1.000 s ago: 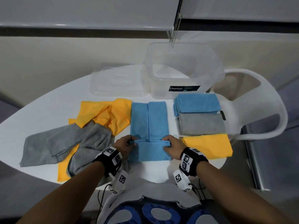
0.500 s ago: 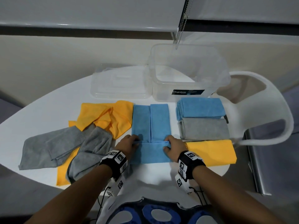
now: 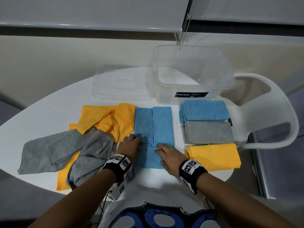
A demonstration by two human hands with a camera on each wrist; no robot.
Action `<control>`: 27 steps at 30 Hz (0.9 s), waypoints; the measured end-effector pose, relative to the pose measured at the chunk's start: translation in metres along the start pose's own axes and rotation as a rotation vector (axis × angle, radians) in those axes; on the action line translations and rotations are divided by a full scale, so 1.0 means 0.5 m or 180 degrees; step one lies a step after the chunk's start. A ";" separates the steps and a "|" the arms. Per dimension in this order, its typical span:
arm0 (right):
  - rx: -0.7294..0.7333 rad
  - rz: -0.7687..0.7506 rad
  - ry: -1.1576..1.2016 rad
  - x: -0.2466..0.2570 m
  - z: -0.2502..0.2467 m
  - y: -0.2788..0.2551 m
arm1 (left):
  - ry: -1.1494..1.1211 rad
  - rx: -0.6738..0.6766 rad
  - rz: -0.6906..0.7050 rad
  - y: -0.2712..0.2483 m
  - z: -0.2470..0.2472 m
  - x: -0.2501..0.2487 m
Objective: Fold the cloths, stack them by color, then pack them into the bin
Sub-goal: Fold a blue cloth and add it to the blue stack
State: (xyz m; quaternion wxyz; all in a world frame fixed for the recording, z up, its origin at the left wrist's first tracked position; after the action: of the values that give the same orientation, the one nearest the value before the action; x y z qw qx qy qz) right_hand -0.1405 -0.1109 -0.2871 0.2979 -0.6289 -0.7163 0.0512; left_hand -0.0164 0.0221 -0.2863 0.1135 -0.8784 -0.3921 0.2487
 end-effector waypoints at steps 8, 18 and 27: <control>0.0279 -0.0005 -0.0416 0.006 0.018 -0.014 | 0.0847 0.0669 0.0793 -0.072 0.098 -0.049; 0.0781 -0.0083 -0.0359 -0.025 0.028 -0.022 | 0.1054 0.0750 0.0792 -0.078 0.114 -0.021; 0.0409 0.0116 0.0293 0.002 -0.010 -0.057 | 0.0642 0.0768 0.1087 -0.119 0.079 -0.030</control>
State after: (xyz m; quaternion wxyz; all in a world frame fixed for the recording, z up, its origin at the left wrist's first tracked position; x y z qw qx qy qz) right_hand -0.1627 -0.1172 -0.2700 0.3693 -0.6231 -0.6855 0.0735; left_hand -0.0834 0.0507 -0.2913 0.2124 -0.9325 -0.1918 0.2203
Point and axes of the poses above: each hand's wrist, its own y-axis towards the middle knuckle, its own z-axis out of the palm, x = y × z, the point moved 7 cm from there along y, towards the middle knuckle, and after that the axes turned 5 degrees about x, right-handed, at the moved point
